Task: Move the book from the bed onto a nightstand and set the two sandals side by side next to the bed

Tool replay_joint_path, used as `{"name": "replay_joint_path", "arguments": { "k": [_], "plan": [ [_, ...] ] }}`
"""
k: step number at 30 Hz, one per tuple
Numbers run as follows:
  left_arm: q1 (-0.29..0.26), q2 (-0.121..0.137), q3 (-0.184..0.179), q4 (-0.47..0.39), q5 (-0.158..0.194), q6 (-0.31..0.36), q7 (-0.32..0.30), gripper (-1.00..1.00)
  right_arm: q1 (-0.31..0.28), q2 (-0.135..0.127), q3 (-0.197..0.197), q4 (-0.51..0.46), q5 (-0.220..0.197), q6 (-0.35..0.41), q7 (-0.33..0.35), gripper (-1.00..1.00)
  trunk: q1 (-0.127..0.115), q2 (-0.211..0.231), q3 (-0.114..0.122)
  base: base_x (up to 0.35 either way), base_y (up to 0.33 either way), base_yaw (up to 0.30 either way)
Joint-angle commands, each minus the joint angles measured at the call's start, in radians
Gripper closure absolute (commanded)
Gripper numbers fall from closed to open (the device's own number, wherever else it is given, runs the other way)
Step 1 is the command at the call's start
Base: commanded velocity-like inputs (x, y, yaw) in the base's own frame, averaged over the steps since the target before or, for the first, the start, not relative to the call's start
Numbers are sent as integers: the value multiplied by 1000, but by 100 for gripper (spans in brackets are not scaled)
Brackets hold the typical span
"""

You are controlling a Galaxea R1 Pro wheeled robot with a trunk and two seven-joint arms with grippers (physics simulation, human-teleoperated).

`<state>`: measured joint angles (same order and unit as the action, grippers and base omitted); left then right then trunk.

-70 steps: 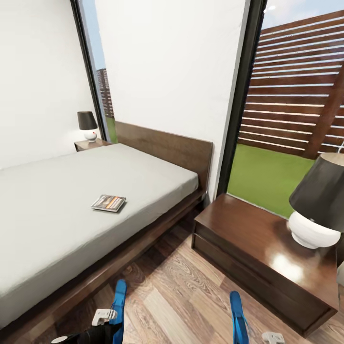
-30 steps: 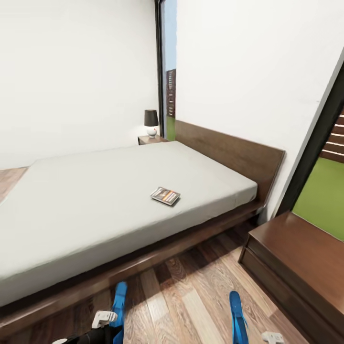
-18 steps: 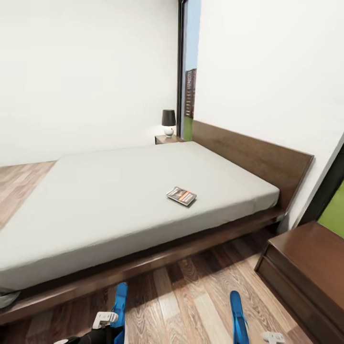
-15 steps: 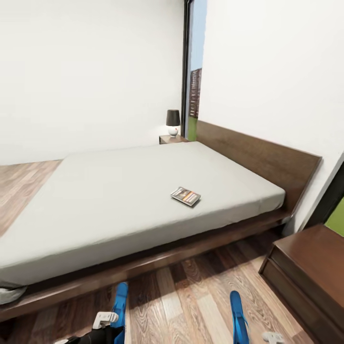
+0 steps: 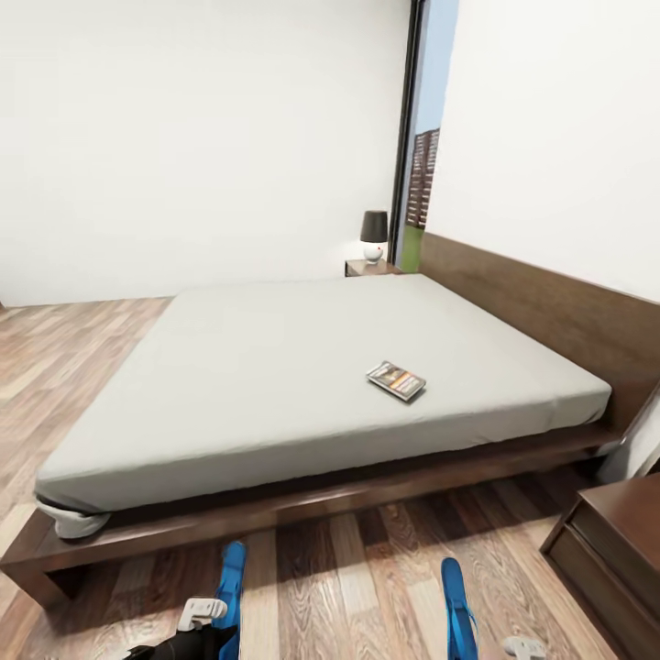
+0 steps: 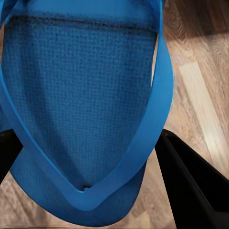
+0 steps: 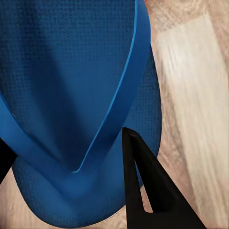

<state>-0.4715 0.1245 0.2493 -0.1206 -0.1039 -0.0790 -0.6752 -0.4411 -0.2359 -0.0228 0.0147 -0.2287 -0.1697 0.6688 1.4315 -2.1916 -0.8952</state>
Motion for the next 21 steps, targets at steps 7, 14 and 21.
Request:
{"name": "replay_joint_path", "arguments": {
  "k": [7, 14, 21],
  "plan": [
    [-1, 0, 7, 1, -11, -8, -1, 100, -1, 0, -3, 1, -4, -1, 5, 100, 0, 0, -1, 0, 0, 291],
    [-1, 0, 7, 1, -11, -8, -2, 100, -1, 0, -2, 1, -4, -1, 5, 100, 0, 0, -1, 0, 0, 291],
    [-1, 0, 7, 1, -11, -8, -1, 100, -1, 0, -2, 1, -4, -1, 5, 100, 0, 0, -1, 0, 0, 291]
  ]
}}
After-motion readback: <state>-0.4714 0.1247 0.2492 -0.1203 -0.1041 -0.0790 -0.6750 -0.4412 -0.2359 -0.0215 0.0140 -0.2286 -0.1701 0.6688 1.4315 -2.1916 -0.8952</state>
